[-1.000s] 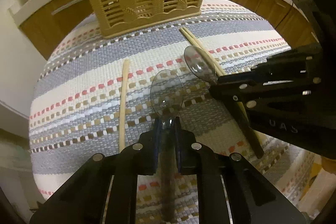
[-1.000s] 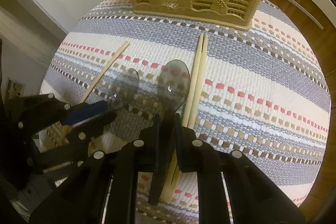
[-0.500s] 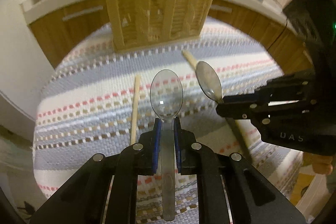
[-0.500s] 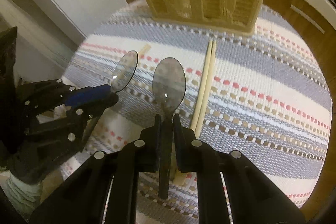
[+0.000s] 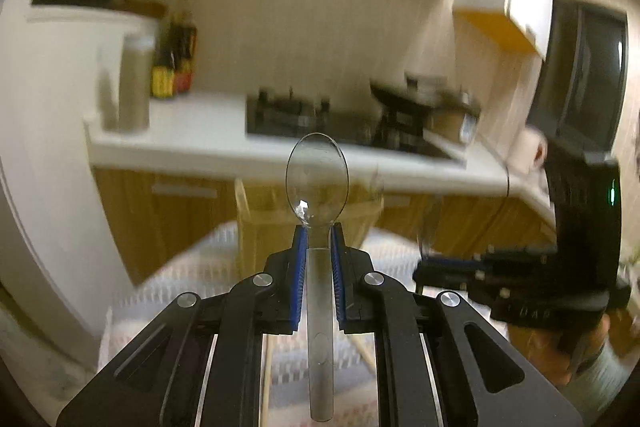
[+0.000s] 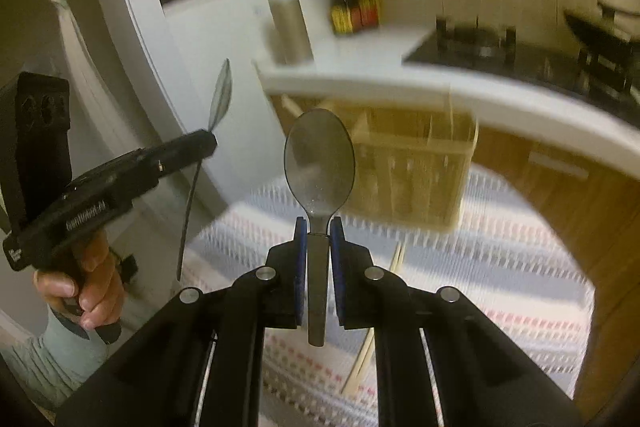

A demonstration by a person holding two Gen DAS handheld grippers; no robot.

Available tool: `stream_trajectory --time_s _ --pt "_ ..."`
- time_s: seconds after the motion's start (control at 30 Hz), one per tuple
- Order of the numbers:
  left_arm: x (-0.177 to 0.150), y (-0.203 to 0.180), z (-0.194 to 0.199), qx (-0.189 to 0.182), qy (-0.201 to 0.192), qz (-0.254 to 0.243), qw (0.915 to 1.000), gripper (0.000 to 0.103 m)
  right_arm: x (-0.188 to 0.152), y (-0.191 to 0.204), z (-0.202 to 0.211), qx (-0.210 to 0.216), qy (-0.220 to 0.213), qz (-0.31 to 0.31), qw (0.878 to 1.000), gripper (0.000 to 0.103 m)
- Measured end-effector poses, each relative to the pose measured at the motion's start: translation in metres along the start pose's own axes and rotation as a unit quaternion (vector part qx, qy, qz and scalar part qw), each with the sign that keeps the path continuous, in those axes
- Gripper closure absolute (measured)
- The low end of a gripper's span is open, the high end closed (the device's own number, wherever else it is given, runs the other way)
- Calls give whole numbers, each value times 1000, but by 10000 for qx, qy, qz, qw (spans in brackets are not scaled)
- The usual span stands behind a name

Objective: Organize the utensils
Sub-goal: 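Lift both spoons and carry them over the beige caddy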

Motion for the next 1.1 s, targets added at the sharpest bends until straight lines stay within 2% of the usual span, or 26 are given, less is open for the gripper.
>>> stream_trajectory --time_s 0.13,0.2,0.4,0.5,0.6,0.73,0.87,1.1 --pt "35 -10 8 100 -625 69 9980 93 30 5 15 -9 -413 131 9991 93" --pt "50 -15 11 38 -876 126 9961 93 46 7 20 -56 -624 231 9978 93" --pt "82 -18 -3 63 -1407 255 9897 93 89 -1 32 -222 -1211 405 9916 93" --pt "90 -14 -17 -81 -1501 466 9875 93 110 -9 38 -269 -1586 486 9858 93" --pt "98 -7 -39 -108 -1597 606 9852 93 127 -21 41 -492 -1890 559 9791 93" --pt "105 1 -71 -130 -1576 716 9848 93 141 -41 38 -924 -2084 667 9714 93" --pt "103 8 -101 -150 -1553 768 9848 93 145 -73 23 -1292 -2066 627 9678 93" --pt "81 15 -143 -37 -1429 790 9866 93 131 -121 -13 -1340 -1798 368 9738 93"
Point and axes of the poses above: each gripper's, at about its wrist camera, not at the fingertips, and z roughly against the way its jaws point, y to its left, x to its top, the point moved 5 cm from there along -z, roughly the way its jaws point, and after that the axes turned 14 degrees about x, right-handed, at the moved point
